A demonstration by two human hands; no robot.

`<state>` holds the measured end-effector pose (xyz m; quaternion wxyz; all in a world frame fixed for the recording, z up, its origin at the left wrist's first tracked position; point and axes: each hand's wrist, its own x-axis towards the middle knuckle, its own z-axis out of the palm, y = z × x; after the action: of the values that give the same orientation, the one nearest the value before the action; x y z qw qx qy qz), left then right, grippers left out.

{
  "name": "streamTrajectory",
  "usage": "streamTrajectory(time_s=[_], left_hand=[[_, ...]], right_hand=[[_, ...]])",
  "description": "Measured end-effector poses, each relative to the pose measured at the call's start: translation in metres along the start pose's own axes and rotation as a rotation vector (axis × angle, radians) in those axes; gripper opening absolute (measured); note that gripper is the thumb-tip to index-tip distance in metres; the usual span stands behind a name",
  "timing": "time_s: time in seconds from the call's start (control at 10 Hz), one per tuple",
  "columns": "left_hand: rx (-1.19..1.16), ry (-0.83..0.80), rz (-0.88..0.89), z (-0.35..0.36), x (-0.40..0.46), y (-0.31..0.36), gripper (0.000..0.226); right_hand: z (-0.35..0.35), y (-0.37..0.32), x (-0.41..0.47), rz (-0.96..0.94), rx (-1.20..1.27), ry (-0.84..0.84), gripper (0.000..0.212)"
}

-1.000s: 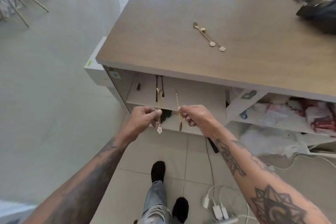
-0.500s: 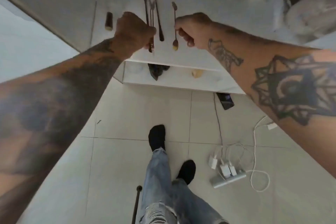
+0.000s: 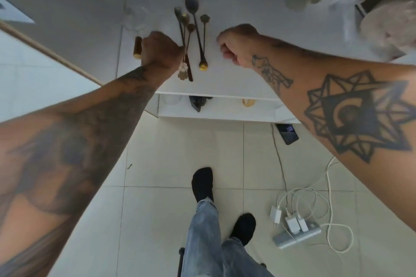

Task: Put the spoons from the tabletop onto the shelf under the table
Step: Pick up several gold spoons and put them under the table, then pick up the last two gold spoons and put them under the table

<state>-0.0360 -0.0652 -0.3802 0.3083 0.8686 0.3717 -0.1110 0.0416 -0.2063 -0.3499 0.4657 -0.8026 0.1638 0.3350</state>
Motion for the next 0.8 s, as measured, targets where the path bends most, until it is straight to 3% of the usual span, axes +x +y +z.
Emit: streamTrajectory(time_s=[0.2, 0.3, 0.4, 0.5, 0.7, 0.8], left_hand=[[-0.025, -0.013, 0.030, -0.058, -0.095, 0.010, 0.032], [-0.037, 0.013, -0.018, -0.084, -0.154, 0.015, 0.026], [-0.234, 0.053, -0.027, -0.102, -0.227, 0.019, 0.027], [-0.260, 0.049, -0.028, -0.120, -0.280, 0.026, 0.026], [-0.312, 0.116, 0.106, -0.184, -0.311, 0.080, 0.015], [-0.345, 0.144, 0.175, -0.218, -0.299, 0.124, 0.023]], right_hand=[[-0.059, 0.010, -0.072, 0.020, -0.069, 0.064, 0.012], [-0.096, 0.015, -0.136, -0.015, -0.078, 0.072, 0.025], [-0.144, 0.024, -0.198, -0.051, -0.087, 0.100, 0.027], [-0.204, 0.026, -0.248, -0.144, -0.136, 0.122, 0.023], [-0.317, -0.019, -0.301, -0.204, -0.236, 0.304, 0.023], [-0.342, -0.054, -0.309, -0.287, -0.180, 0.364, 0.028]])
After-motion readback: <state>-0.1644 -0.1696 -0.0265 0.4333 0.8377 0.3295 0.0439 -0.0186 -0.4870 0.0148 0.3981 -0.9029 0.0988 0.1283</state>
